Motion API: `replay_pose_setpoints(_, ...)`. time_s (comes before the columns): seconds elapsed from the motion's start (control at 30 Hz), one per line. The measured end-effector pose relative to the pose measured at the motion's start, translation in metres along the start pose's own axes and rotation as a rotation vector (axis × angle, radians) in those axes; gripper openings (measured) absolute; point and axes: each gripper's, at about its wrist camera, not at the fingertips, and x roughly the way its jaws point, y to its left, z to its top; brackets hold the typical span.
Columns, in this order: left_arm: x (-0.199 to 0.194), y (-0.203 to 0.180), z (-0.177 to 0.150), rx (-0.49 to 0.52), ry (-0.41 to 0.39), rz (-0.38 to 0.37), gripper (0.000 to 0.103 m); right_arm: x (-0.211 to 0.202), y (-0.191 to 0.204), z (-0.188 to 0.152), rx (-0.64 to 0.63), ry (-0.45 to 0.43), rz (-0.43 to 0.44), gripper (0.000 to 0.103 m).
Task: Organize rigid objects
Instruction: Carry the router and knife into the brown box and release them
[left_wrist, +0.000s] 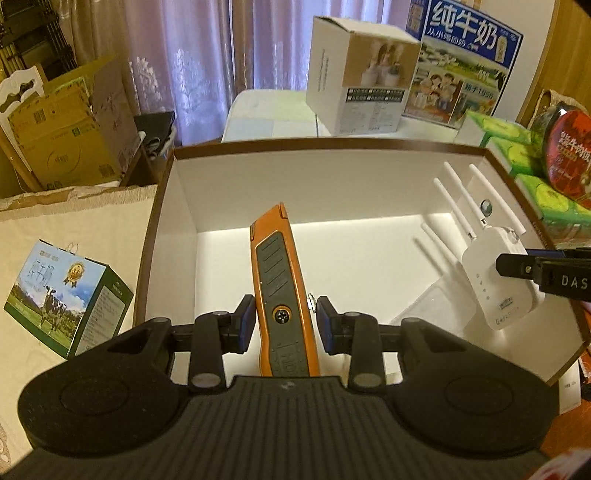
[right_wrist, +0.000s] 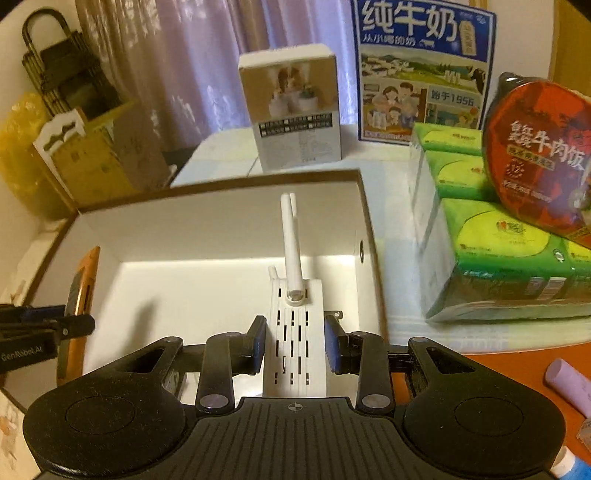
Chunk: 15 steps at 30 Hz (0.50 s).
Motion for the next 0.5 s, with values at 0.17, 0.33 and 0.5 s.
replay_pose_setpoints(0.17, 0.012, 0.003, 0.002, 0.003, 0.026, -0.005, 0.03, 0.014, 0.008, -0.001, -0.069, 0.015, -0.068, 0.029)
replay_pose_setpoints(0.33, 0.021, 0.003, 0.003, -0.003, 0.046, -0.005, 0.03, 0.017, 0.011, 0.003, -0.11, 0.03, -0.102, 0.032)
replay_pose_setpoints(0.5, 0.026, 0.003, 0.005, -0.011, 0.057, 0.003, 0.03, 0.009, 0.005, 0.009, -0.083, 0.013, -0.067, 0.05)
